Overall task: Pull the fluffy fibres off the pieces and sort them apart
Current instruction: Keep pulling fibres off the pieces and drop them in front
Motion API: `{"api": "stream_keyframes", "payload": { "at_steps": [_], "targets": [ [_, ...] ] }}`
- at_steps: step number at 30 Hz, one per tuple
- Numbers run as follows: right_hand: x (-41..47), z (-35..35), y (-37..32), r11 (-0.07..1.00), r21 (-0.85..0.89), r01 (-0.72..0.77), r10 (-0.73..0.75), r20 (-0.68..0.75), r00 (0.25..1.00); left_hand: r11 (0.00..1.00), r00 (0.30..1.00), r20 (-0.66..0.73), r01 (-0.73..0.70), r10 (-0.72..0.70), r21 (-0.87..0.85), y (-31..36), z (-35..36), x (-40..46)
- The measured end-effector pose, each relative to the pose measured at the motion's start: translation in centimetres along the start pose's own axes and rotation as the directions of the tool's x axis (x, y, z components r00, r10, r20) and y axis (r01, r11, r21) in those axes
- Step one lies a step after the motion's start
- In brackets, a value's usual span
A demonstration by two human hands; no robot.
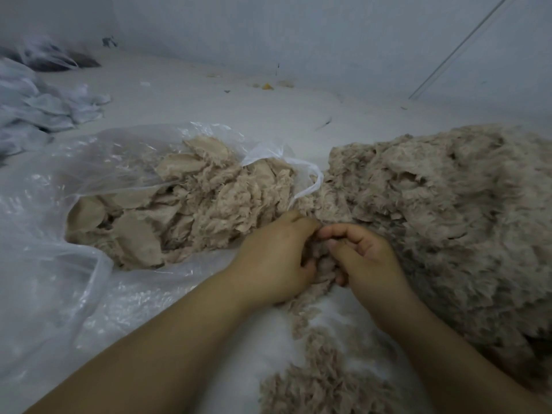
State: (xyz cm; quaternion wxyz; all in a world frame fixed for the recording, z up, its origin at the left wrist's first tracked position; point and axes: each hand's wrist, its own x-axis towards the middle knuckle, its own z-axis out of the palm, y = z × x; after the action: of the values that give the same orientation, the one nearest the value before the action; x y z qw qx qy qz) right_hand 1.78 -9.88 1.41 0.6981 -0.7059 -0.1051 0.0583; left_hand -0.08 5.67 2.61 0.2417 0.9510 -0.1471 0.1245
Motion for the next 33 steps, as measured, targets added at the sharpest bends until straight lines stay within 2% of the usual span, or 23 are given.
{"api": "stream_keyframes", "payload": {
  "at_steps": [3, 6, 9, 13, 17, 20, 22, 26, 28, 30, 33],
  "targets": [
    [-0.1, -0.1, 0.0, 0.999, -0.049, 0.019, -0.019, 0.004, 1.0, 0.988, 0.999, -0.012, 0.048, -0.05, -0.146, -0.4, 0.4, 0.2],
    [-0.1, -0.2, -0.1, 0.998, -0.058, 0.028, -0.026, 0.035, 0.999, 0.953, 0.988, -0.113, 0.071, -0.108, -0.294, -0.1, 0.4, 0.2],
    [-0.2, 0.0, -0.3, 0.998, -0.056, 0.034, -0.026, 0.132, 0.991, 0.794, 0.973, -0.156, 0.039, -0.168, -0.607, 0.6, 0.0, 0.1],
    [0.0, -0.1, 0.0, 0.998, -0.062, -0.004, 0.01, 0.107, 0.994, 0.622, 0.973, -0.098, 0.055, -0.21, -0.781, 1.0, -0.2, 0.0],
    [0.1, 0.0, 0.2, 0.999, -0.049, -0.021, 0.023, 0.056, 0.998, 0.484, 0.95, -0.006, 0.154, -0.313, -0.861, 0.9, -0.4, 0.1],
    [0.2, -0.1, 0.3, 0.998, -0.06, 0.007, -0.005, 0.043, 0.999, 0.388, 0.937, 0.081, 0.218, -0.339, -0.895, 1.1, -0.6, 0.1],
    [0.2, -0.1, 0.3, 0.996, -0.077, 0.039, -0.036, 0.046, 0.998, 0.401, 0.944, 0.111, 0.235, -0.309, -0.885, 1.2, -0.6, 0.0],
    [0.1, -0.3, 0.6, 0.994, -0.097, 0.053, -0.051, 0.023, 0.998, 0.604, 0.958, 0.059, 0.224, -0.281, -0.765, 0.9, -0.5, -0.1],
    [0.2, -0.3, 0.5, 0.994, -0.102, 0.033, -0.031, 0.018, 0.999, 0.607, 0.955, 0.085, 0.247, -0.284, -0.756, 0.6, -0.6, 0.0],
    [0.3, -0.3, 0.4, 1.0, -0.018, -0.011, 0.011, 0.03, 0.999, 0.576, 0.952, 0.107, 0.26, -0.286, -0.776, 0.3, -0.8, 0.2],
    [0.5, -0.3, 0.4, 1.0, 0.006, -0.015, 0.015, 0.016, 1.0, 0.579, 0.946, 0.029, 0.222, -0.323, -0.785, -0.1, -1.0, 0.4]
  ]
}}
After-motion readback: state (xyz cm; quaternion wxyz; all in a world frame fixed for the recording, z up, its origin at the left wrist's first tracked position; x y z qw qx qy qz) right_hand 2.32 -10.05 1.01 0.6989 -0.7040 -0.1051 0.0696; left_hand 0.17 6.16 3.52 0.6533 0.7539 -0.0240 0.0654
